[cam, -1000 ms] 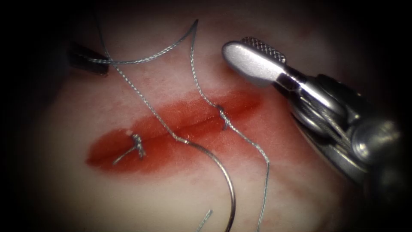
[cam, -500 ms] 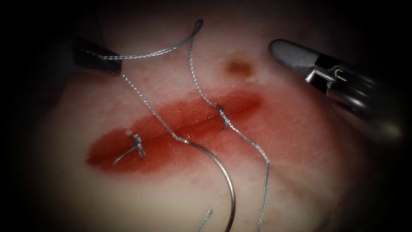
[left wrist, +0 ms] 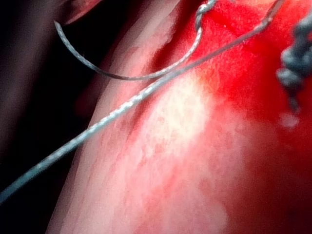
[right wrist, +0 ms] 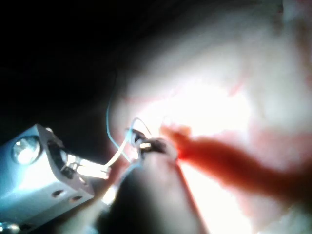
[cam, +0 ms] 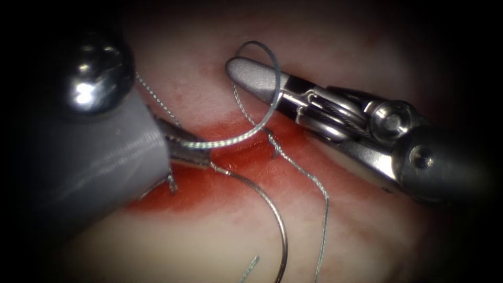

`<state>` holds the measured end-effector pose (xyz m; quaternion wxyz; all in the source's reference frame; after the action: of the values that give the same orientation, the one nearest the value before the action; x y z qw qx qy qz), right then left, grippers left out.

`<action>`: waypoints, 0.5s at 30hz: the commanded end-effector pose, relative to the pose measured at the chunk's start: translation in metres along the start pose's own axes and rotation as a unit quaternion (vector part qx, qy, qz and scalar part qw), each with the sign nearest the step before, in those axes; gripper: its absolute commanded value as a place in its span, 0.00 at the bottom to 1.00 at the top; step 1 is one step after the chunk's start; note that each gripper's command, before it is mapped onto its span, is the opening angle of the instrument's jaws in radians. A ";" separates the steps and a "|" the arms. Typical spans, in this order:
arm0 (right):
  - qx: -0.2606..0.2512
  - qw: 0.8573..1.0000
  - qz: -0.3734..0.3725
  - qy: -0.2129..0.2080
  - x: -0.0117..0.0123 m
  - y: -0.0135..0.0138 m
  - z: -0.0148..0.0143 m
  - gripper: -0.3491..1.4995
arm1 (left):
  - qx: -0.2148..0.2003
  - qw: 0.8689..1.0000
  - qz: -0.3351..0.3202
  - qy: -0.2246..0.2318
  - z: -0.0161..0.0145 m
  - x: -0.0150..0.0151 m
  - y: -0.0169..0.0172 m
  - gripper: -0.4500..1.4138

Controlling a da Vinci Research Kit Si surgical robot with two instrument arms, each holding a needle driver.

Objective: Wound Closure
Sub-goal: Wrap the suture once around the right tool.

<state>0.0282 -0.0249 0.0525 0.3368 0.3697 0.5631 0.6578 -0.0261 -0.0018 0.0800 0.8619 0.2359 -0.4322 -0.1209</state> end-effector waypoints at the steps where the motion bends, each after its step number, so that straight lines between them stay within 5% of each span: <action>1: 0.023 1.000 0.013 0.000 0.0004 -0.0014 0.0014 0.00 | -0.003 1.000 0.005 0.001 0.0002 -0.0005 0.0009 0.00; 11: 0.161 0.981 0.034 -0.102 0.0005 -0.0042 0.0014 0.00 | -0.029 0.998 -0.009 0.048 0.0028 0.0045 0.0041 0.00; 15: 0.167 0.975 0.017 -0.148 -0.0001 -0.0043 0.0015 0.00 | -0.043 0.998 -0.011 0.049 0.0039 0.0045 0.0059 0.00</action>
<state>0.0285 -0.0245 0.0489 0.3651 0.5196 0.5941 0.4936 -0.0273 -0.0001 0.0887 0.8891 0.2116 -0.3803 -0.1420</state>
